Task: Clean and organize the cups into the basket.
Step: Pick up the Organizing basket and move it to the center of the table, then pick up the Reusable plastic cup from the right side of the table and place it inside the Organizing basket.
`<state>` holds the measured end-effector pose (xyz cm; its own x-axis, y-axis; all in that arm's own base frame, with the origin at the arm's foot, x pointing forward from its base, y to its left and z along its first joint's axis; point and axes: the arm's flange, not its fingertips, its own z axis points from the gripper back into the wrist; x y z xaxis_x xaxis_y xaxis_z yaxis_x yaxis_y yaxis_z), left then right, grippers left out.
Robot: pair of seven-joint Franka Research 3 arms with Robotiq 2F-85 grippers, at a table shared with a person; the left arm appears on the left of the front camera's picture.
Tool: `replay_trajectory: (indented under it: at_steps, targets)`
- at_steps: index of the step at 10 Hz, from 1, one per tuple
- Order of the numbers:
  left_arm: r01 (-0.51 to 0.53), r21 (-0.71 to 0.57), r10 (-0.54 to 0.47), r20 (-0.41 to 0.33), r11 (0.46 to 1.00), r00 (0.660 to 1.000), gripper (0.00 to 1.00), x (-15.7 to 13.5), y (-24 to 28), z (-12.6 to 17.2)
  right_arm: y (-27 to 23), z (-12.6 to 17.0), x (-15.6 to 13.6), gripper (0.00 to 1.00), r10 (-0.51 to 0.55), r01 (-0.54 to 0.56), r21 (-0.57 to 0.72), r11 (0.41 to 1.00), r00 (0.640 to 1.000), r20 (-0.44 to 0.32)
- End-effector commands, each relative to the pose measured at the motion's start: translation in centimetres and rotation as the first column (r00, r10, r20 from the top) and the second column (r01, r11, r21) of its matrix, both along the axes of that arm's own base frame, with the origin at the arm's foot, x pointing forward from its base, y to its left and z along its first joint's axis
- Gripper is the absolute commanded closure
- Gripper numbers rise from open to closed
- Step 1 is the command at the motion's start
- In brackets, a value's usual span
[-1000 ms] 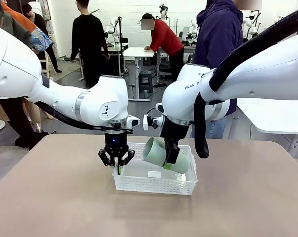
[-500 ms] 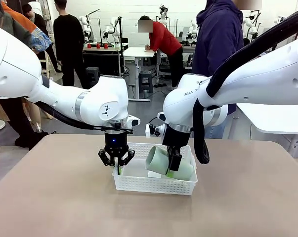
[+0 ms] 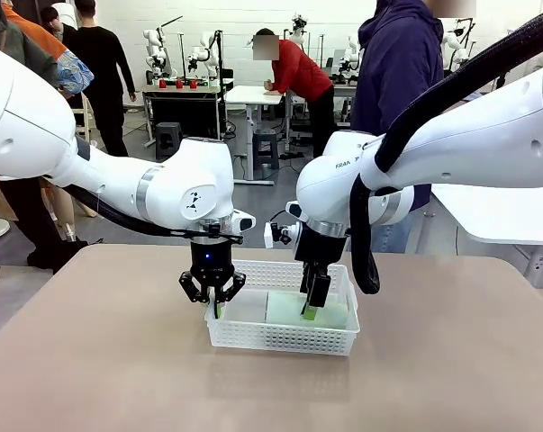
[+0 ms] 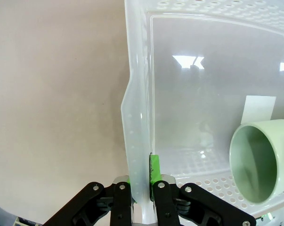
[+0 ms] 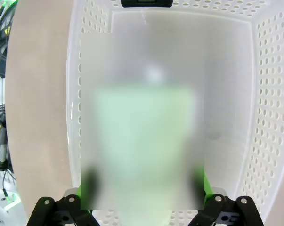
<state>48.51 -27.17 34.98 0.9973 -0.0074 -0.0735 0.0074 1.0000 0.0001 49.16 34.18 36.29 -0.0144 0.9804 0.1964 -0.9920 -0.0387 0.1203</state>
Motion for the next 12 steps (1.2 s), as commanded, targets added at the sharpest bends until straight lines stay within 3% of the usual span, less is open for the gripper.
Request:
replay_trajectory:
  at_steps: [1, 4, 5, 6, 8, 10, 12]
  targets:
    - [0.002, 0.000, -0.002, 0.003, 1.000, 1.000, 1.00, -0.1, 0.1, 0.1, -1.2, 1.2, -0.7, 0.00, -0.006, 0.006, 0.016, 1.000, 1.000, 0.006]
    - [0.002, 0.000, -0.002, 0.003, 1.000, 1.000, 1.00, -0.1, 0.1, 0.1, -9.9, 8.4, -6.0, 0.00, -0.113, 0.072, 0.229, 0.971, 0.979, 0.172]
    - [0.002, 0.000, -0.002, 0.003, 1.000, 1.000, 1.00, -0.1, 0.1, 0.1, -14.9, 9.9, -7.8, 0.00, -0.170, 0.087, 0.365, 0.927, 0.965, 0.202]
    - [0.002, 0.000, -0.002, 0.003, 1.000, 1.000, 1.00, -0.1, 0.1, 0.1, -19.6, 10.2, -8.7, 0.00, -0.206, 0.096, 0.479, 0.872, 0.962, 0.182]
    - [0.002, 0.000, -0.002, 0.003, 1.000, 1.000, 1.00, -0.1, 0.1, 0.1, -28.2, 8.5, -9.4, 0.00, -0.259, 0.102, 0.684, 0.722, 0.957, 0.131]
    - [0.002, 0.000, -0.002, 0.003, 1.000, 1.000, 1.00, -0.1, 0.1, 0.1, -35.1, 5.0, -9.9, 0.00, -0.282, 0.090, 0.783, 0.616, 0.953, 0.113]
    - [0.002, 0.000, -0.002, 0.003, 1.000, 1.000, 1.00, -0.1, 0.1, 0.1, -39.8, 2.9, -10.1, 0.00, -0.269, 0.103, 0.794, 0.599, 0.960, 0.078]
